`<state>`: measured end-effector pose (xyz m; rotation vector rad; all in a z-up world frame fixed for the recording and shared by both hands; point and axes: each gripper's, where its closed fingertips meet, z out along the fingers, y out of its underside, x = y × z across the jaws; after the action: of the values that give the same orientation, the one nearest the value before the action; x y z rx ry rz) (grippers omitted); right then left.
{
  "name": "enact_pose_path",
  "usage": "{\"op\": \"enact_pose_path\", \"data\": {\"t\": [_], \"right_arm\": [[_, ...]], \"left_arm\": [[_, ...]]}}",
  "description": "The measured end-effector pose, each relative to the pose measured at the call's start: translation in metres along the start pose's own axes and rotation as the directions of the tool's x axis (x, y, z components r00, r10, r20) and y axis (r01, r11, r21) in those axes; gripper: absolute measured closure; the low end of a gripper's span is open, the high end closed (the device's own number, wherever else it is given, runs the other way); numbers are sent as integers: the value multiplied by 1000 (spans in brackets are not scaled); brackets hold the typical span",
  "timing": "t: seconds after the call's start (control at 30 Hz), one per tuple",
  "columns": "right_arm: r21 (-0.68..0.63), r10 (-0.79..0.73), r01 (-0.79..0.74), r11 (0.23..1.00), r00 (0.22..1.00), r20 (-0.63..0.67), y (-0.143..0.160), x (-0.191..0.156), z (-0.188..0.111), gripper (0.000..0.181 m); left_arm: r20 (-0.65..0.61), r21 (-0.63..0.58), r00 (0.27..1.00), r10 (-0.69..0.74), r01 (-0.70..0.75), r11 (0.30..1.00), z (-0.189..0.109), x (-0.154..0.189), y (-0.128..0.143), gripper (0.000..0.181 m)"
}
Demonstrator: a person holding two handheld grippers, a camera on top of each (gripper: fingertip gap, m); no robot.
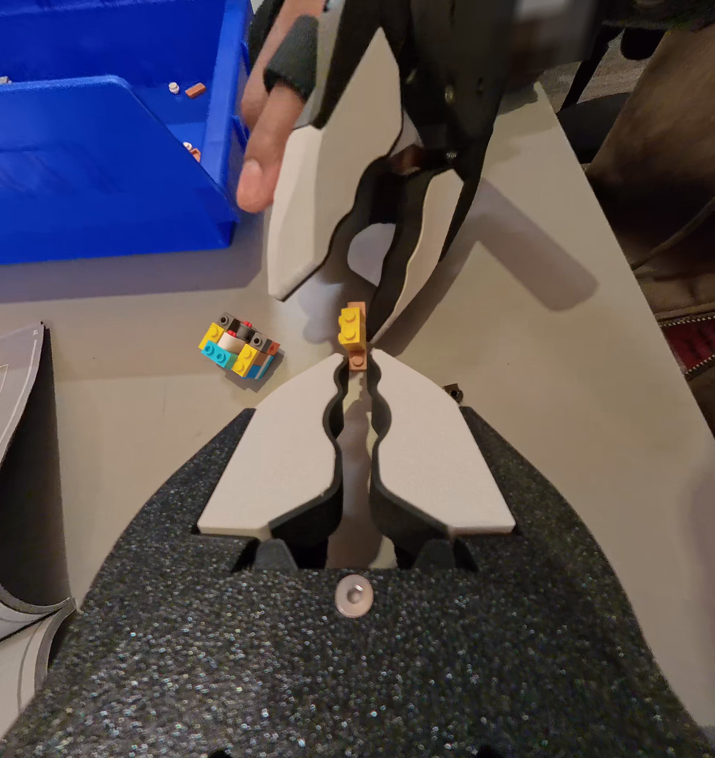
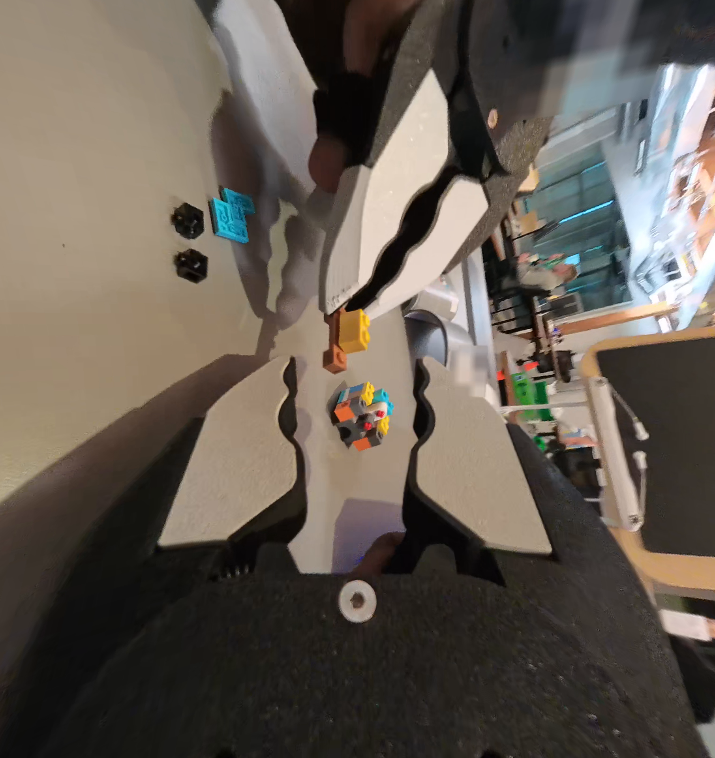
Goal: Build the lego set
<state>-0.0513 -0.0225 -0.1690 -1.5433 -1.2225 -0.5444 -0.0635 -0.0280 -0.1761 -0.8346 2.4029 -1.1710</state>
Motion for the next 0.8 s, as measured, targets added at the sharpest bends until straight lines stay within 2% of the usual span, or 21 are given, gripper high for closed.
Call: {"op": "enact_pose_path", "data": {"t": [0.23,0.67,0.8], "right_arm": [[63,-153,155,986,987,-43,-13,-4,0,128],[92,-250,254,963,967,-56,-19,-8,2,132],[95,-264,269,958,963,-57,-21,-10,2,148]], "left_arm": [[-30,9,999,-14,14,1000,-1,3,-1,173],[-68,15,998,-15,16,1000,-2,9,-2,173],[-96,29,995,-32,35,999,-2,13,-4,173]]}}
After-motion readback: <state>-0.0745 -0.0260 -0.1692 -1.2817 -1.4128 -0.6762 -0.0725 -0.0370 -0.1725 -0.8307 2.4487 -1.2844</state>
